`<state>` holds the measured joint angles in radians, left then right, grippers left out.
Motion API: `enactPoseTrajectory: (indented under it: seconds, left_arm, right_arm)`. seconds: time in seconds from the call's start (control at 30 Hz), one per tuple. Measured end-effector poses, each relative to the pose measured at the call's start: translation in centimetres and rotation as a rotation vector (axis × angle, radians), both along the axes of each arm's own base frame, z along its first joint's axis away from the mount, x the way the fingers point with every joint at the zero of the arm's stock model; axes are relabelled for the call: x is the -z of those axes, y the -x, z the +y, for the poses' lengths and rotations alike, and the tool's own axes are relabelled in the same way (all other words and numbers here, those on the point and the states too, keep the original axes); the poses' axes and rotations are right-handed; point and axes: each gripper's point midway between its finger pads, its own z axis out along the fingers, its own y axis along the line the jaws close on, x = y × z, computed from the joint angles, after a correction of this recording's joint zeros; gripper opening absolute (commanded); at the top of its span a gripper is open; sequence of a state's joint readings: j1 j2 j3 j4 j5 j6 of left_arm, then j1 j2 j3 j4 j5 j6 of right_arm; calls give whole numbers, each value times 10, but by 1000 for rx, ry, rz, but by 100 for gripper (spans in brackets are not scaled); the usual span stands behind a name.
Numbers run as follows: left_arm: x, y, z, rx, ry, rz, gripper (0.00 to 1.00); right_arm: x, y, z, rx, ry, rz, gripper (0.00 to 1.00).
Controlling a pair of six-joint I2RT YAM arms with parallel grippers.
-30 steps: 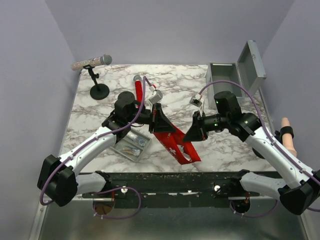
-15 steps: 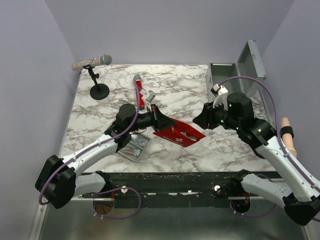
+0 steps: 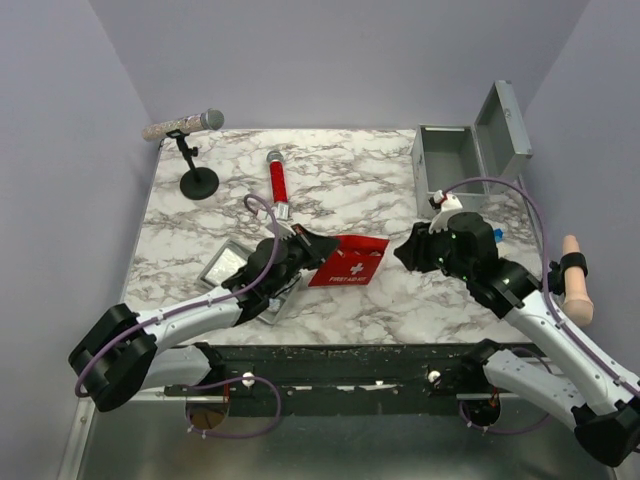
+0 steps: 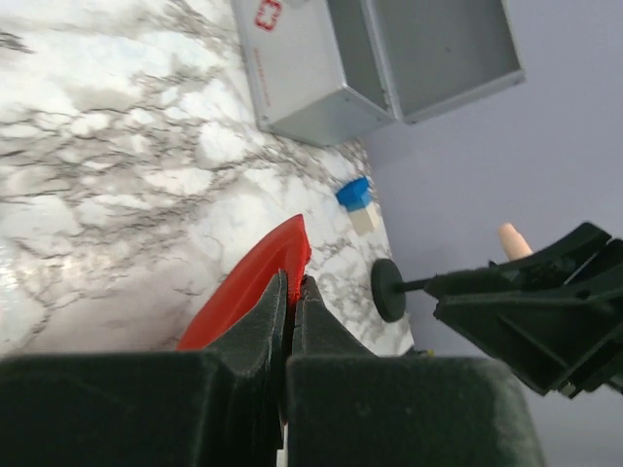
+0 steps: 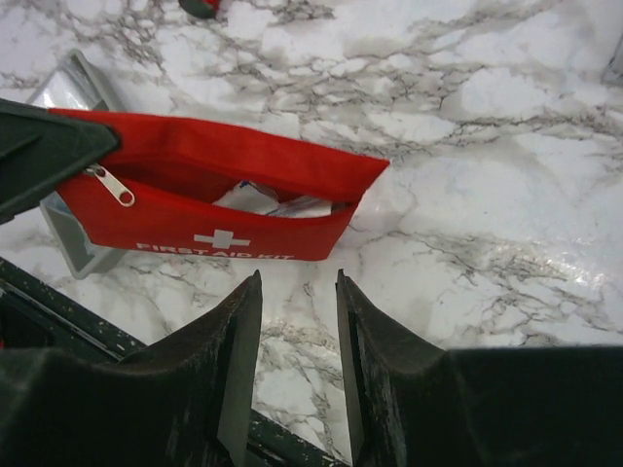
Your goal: Organize the medicine kit
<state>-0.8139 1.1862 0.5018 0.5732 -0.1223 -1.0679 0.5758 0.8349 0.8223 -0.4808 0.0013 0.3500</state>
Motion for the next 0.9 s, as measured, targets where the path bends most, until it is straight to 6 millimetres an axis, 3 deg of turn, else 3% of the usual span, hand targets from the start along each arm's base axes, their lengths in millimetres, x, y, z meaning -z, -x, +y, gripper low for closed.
enactPoseTrajectory:
  seconds: [0.17,0.53,0.9]
  left_arm:
    - [16,-9,19,-112,-73,43,2]
    - [50,-3,35,-127,-237,94,2]
    - [96,1,44,-121,-383,160,14]
  right_arm:
    - [26,1,10,-30,6,84,43]
    - [28,-2,36,-119,-69,107,41]
    - [112,-11,74,-201,-82,340,24]
